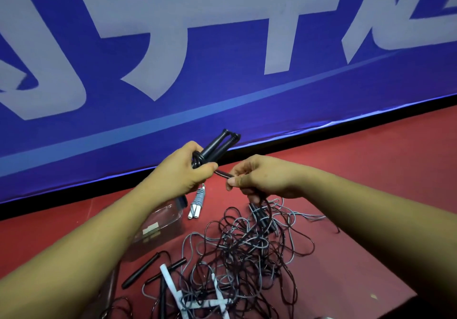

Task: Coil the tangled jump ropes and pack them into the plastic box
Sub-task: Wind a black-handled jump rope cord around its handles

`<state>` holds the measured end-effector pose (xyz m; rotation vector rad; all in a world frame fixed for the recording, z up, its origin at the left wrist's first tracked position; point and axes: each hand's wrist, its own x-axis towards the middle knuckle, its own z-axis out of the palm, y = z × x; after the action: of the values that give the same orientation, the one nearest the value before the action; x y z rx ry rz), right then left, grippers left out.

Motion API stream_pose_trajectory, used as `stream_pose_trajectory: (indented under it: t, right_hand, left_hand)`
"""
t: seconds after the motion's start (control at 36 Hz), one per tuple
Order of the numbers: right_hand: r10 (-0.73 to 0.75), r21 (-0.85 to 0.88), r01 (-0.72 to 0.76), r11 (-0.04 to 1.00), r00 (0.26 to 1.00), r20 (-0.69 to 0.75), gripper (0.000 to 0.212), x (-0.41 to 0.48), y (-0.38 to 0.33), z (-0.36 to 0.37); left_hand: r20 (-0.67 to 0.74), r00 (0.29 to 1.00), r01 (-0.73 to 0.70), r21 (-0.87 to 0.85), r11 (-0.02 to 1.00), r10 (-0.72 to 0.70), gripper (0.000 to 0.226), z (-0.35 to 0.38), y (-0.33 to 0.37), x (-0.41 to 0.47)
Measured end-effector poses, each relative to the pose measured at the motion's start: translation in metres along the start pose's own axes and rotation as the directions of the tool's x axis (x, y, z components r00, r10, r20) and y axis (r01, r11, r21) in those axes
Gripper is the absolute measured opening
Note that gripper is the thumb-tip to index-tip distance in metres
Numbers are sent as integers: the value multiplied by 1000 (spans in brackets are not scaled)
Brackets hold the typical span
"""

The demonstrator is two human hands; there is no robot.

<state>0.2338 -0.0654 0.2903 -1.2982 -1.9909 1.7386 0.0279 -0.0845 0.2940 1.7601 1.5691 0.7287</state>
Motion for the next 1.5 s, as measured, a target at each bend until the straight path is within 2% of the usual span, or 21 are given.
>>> stream_pose_trajectory:
  t: [0.17, 0.28, 0.36, 0.42, 0.58, 0.72, 0.78, 0.92, 1.03, 1.08, 1.14, 1.22, 1.28, 1.33, 1.39, 1.44, 1.5]
  right_hand:
    - [-2, -50, 0, 999, 999, -38, 17, -4, -8, -2]
    - [-75, -324, 48, 945, 995, -71, 20, -8, -20, 3]
    - [-120, -538, 89, 838, 993, -23, 20, -6, -28, 11]
    - [-153, -607, 114, 786, 988, -12, 22, -4, -31, 16]
    - [-293, -716, 158, 680, 954, -68, 14, -4, -31, 6]
    - [-381, -756, 140, 639, 912, -154, 9, -3, -27, -5]
    - [-384, -719, 137, 681, 904, -190, 10, -3, -26, -11]
    - [-329, -552, 173, 816, 924, -196, 23, -1, -14, -24]
    - [-276, -308, 207, 929, 940, -200, 22, -4, -5, -28]
    - [-230, -155, 202, 967, 953, -195, 23, -4, 0, -30]
    - [-181, -41, 177, 983, 965, -190, 14, -2, 10, -31]
    - [-125, 167, 146, 975, 984, -128, 29, 1, 26, -29]
    - [-109, 190, 121, 974, 991, -72, 23, 2, 30, -26]
    - [-75, 140, 79, 987, 997, -34, 19, 4, 31, -23]
    - [-58, 102, 58, 993, 998, -9, 21, 5, 28, -20]
    - [-46, 76, 44, 996, 999, 15, 22, 5, 24, -17]
    - [-41, 30, 40, 999, 998, 36, 22, 4, 20, -12]
  left_hand:
    - [31, 999, -30, 226, 974, 24, 23, -16, -14, 3]
    - [122, 992, -85, 432, 898, 36, 27, -12, -22, 4]
    - [142, 989, -113, 571, 813, 38, 32, -2, -23, 4]
    - [150, 988, -122, 634, 764, 33, 32, 5, -20, 4]
    - [259, 965, -206, 660, 722, 37, 33, 21, -8, 0]
    - [303, 949, -255, 580, 773, 85, 50, 23, 7, -7]
    - [316, 941, -286, 561, 776, 119, 38, 24, 9, -10]
    - [355, 926, -317, 546, 775, 128, 30, 34, 14, -19]
    - [350, 924, -273, 328, 904, 152, 21, 28, 17, -23]
    - [314, 930, -263, 207, 942, 191, 21, 24, 19, -25]
    - [259, 945, -233, 115, 966, 198, 21, 20, 22, -27]
    - [137, 973, -185, -6, 983, 184, 34, 17, 27, -29]
    - [106, 981, -159, -21, 987, 160, 49, 14, 30, -30]
    - [84, 980, -182, 8, 983, 181, 60, 9, 28, -28]
    - [45, 981, -194, 63, 979, 191, 44, 4, 21, -23]
    - [4, 991, -135, 120, 984, 136, 27, -1, 9, -14]
    - [-9, 997, -74, 159, 984, 76, 22, -3, -1, -9]
